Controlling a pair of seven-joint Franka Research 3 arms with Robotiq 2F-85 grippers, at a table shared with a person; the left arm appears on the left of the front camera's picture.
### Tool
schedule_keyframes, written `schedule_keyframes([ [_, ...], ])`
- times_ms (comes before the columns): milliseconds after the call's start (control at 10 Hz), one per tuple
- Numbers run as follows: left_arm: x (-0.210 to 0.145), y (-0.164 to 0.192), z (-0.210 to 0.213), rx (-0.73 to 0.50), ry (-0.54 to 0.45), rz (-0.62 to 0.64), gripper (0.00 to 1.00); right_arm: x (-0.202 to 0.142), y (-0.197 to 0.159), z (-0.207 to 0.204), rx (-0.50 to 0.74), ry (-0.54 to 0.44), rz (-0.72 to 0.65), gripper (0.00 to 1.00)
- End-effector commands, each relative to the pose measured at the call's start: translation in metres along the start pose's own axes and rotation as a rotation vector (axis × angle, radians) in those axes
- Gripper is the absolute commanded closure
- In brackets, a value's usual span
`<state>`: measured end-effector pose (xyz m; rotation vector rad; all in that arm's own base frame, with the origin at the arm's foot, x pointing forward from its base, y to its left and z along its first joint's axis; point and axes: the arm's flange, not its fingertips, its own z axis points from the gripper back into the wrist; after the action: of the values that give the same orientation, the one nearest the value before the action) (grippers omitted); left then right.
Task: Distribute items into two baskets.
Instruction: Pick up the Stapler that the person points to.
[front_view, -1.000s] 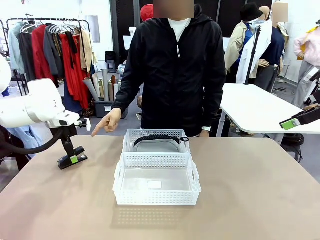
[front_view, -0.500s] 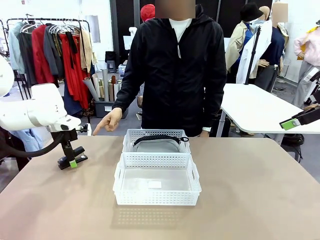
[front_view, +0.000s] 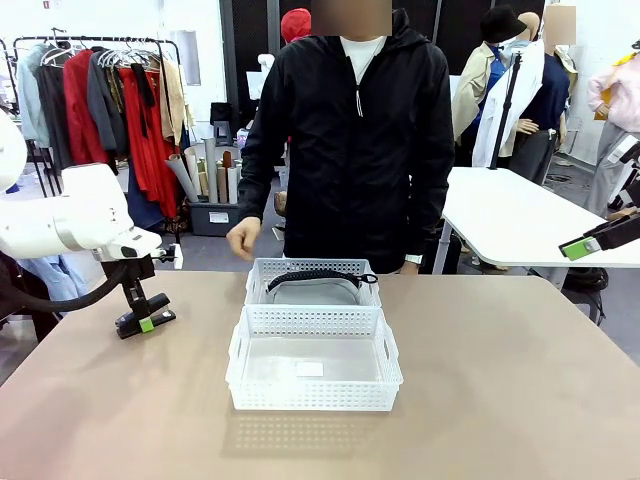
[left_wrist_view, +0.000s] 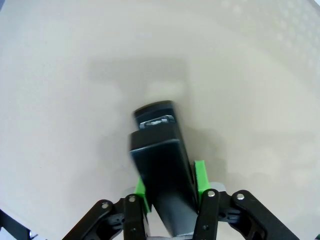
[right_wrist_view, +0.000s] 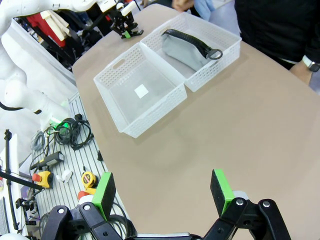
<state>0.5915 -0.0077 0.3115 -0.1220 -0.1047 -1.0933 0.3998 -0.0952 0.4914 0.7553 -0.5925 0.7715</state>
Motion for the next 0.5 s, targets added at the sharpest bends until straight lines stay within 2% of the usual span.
schedule_keyframes([
  [0, -0.0010, -0.0021, 0.0001, 0.009, 0.008, 0.008, 1.00, 0.0006, 0.0013, -0.0002, 0.003, -0.004, 0.004, 0.00],
  [400, -0.0021, -0.0021, 0.0023, -0.006, 0.005, 0.032, 1.00, 0.0006, 0.0013, -0.0002, 0.003, -0.004, 0.004, 0.00],
])
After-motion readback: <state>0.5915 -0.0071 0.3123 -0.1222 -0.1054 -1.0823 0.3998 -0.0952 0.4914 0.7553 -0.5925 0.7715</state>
